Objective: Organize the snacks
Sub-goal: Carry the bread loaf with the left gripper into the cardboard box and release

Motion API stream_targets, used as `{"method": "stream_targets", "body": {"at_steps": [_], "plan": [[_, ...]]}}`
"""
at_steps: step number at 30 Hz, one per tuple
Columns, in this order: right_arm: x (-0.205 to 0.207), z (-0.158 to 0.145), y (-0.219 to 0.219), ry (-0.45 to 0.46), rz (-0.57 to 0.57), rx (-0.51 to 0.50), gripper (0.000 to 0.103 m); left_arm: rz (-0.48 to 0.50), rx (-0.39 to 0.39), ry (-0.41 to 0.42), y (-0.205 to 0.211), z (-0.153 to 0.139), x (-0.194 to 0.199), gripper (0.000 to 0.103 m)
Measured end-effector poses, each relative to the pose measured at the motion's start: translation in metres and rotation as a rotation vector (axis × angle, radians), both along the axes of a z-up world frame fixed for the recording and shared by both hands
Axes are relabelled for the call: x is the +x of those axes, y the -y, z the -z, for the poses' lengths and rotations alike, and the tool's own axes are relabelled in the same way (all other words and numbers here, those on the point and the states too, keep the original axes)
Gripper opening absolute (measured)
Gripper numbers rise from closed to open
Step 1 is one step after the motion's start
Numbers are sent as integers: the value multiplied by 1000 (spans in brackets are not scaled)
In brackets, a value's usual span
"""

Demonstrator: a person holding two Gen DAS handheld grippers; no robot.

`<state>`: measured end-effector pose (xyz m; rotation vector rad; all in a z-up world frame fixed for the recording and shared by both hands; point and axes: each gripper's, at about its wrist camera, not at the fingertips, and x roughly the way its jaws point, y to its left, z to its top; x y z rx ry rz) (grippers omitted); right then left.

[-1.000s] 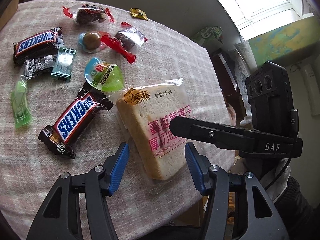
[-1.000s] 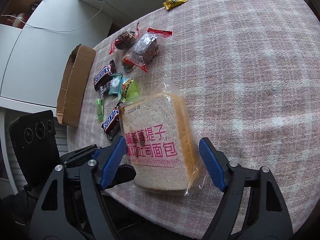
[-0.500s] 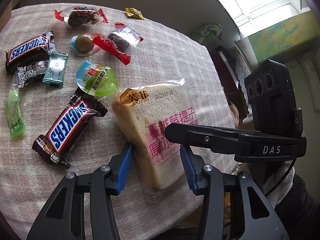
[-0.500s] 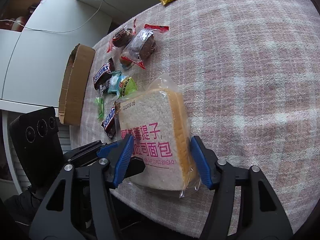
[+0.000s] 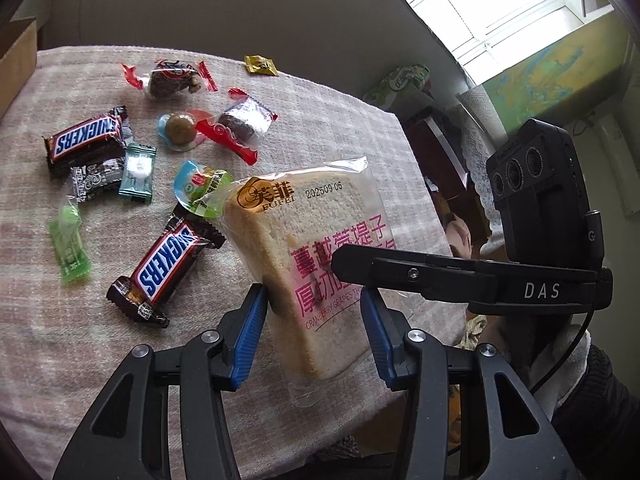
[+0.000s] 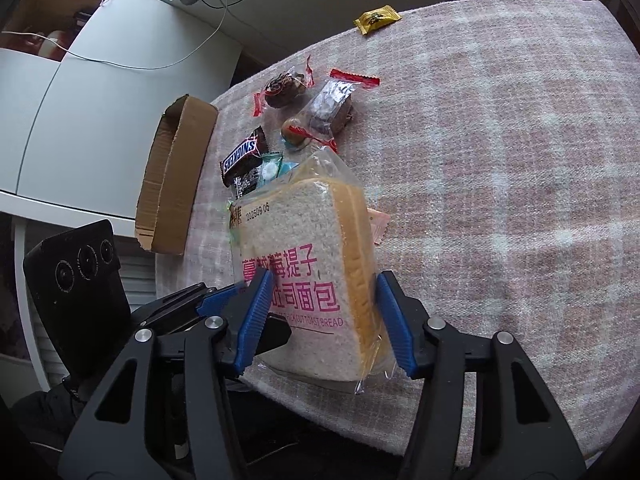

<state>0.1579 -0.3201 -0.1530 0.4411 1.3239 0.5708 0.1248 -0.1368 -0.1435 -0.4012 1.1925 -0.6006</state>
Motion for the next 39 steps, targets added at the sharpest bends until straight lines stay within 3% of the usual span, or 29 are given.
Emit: {"method": "stream_targets", "body": {"at_steps": [10,18,33,39], "plan": [[23,-47,-73,71,-104,32,57,-125,-9,87,-66,-40,-3,46],[42,-64,-151,100,-225,51,57,-258,1,123,-135,-55,-5,46],[72,-63,-298,116,-410,75,57,-474,30,125,-257,-51,0,46],[81,-59,-338,102,-447,80,57,-535,41,104,-299,-41,3,46]]}}
